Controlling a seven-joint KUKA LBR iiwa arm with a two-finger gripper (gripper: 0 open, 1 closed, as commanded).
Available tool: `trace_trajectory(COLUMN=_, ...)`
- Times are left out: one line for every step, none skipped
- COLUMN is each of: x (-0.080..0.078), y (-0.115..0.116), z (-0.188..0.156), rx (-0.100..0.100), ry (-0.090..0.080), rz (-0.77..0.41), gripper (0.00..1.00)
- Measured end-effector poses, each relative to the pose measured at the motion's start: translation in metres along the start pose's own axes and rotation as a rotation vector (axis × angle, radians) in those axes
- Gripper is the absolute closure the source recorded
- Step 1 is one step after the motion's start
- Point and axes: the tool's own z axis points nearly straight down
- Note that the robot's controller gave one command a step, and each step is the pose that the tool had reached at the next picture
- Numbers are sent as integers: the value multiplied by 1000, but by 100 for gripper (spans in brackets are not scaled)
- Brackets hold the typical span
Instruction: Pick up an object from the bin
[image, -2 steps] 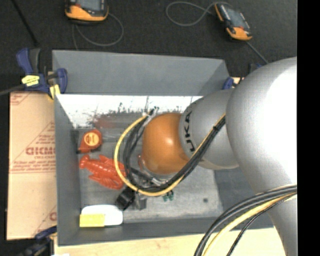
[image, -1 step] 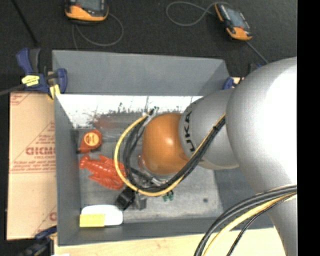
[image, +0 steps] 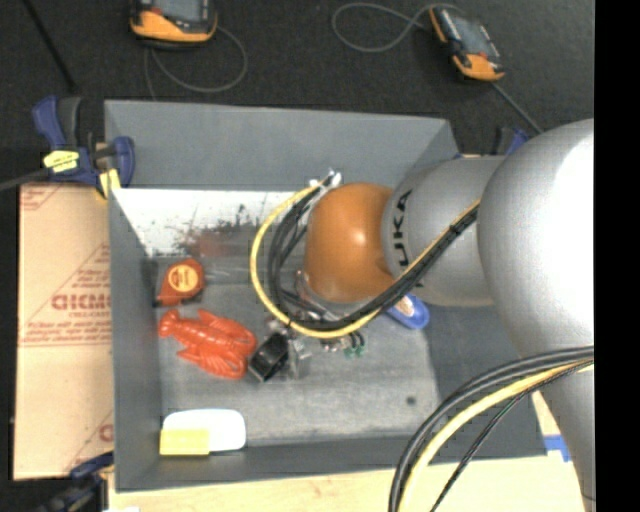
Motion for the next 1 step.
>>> trace_trajectory(x=0, y=0, z=0, rx=0, ry=0, rz=0, gripper=100)
